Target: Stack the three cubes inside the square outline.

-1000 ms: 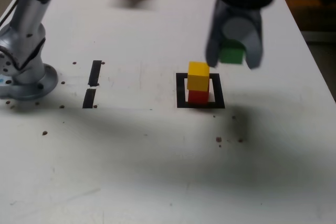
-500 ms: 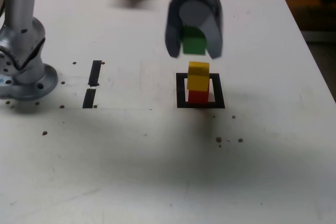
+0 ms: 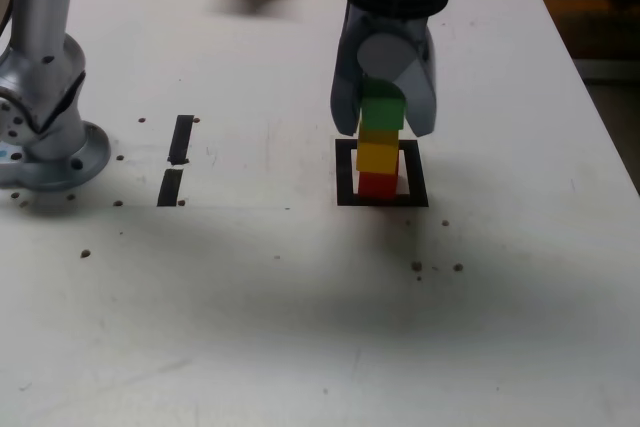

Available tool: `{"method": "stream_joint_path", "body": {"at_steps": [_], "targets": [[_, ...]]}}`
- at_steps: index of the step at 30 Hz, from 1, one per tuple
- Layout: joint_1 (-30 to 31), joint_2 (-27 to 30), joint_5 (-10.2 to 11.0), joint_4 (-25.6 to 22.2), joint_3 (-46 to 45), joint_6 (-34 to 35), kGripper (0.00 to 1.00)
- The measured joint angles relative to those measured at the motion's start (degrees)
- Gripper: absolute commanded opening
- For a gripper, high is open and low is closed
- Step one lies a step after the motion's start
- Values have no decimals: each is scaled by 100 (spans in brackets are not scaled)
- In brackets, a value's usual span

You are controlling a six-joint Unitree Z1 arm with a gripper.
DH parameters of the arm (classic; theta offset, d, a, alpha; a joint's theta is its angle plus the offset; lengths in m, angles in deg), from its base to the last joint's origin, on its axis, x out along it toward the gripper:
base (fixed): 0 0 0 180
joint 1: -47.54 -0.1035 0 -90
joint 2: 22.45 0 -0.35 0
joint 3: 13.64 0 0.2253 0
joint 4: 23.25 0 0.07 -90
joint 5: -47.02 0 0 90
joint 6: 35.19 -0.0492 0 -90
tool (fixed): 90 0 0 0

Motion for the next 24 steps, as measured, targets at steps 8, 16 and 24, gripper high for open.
{"method": "stream_joint_path", "body": {"at_steps": [8, 16, 24], "targets": [[-102, -1, 12, 9, -111, -64, 40], [-103, -1, 10, 175, -123, -78, 46], [-103, -20, -42, 228, -216, -80, 59]]}}
